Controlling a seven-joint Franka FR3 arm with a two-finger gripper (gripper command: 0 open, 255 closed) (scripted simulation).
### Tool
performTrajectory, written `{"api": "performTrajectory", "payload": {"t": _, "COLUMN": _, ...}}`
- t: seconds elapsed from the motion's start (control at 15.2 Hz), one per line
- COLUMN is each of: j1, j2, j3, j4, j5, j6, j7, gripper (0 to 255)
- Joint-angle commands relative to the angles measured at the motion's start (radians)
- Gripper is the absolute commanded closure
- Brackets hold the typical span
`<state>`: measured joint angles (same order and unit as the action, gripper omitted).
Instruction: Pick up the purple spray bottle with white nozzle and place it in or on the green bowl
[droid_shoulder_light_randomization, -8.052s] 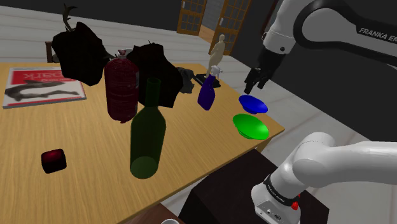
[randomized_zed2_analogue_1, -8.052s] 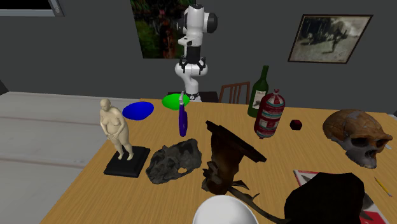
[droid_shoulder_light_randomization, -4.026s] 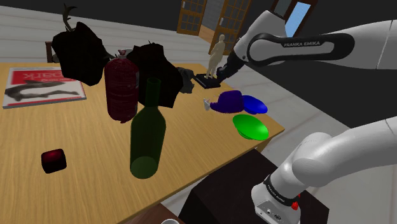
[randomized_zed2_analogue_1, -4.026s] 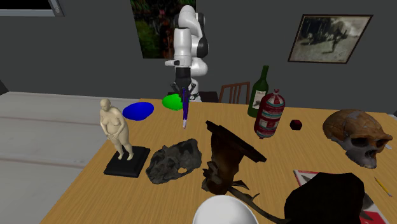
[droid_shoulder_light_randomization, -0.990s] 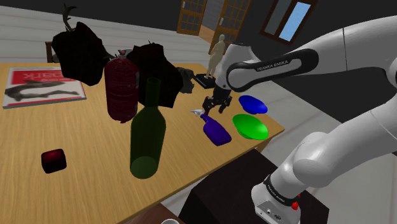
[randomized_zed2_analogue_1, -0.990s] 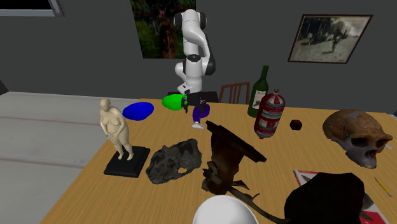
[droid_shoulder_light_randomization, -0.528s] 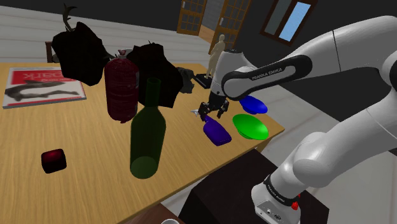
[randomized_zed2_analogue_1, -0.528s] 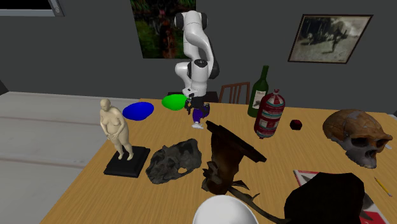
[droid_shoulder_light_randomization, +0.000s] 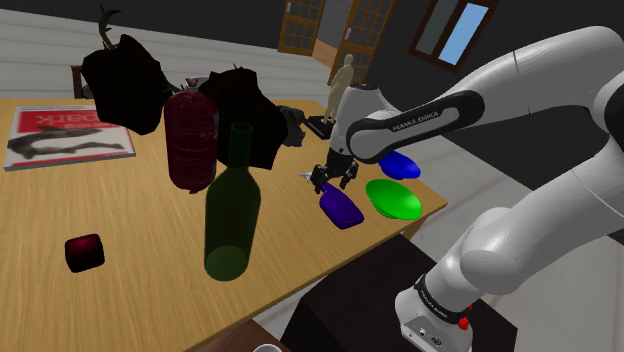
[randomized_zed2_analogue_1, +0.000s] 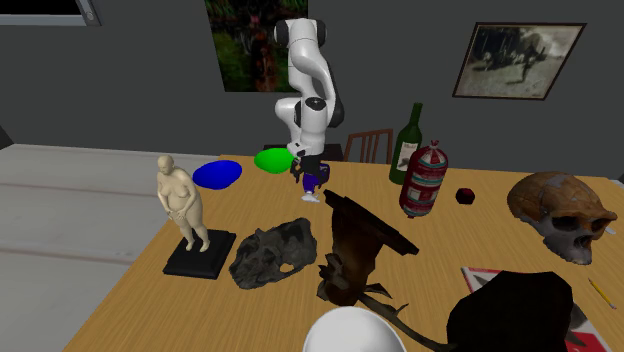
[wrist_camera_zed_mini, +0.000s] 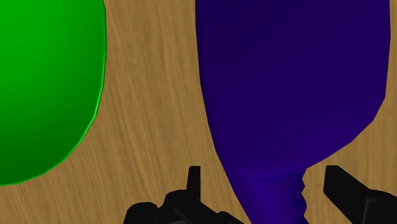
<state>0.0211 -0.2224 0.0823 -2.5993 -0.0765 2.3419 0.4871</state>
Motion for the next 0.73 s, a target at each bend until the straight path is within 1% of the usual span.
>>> {"api": "performTrajectory", "payload": {"t": 0.0, "j1": 0.0, "j2": 0.0, "j3": 0.0, "j4": 0.0, "j5": 0.0, "j6": 0.0, "j7": 0.0, "gripper": 0}}
{"api": "performTrajectory", "payload": {"t": 0.07, "j1": 0.0, "j2": 0.0, "j3": 0.0, "j4": 0.0, "j5": 0.0, "j6": 0.0, "j7": 0.0, "gripper": 255}}
{"api": "performTrajectory", "payload": {"t": 0.66, "j1": 0.0, "j2": 0.0, "j3": 0.0, "j4": 0.0, "j5": 0.0, "j6": 0.0, "j7": 0.0, "gripper": 255}}
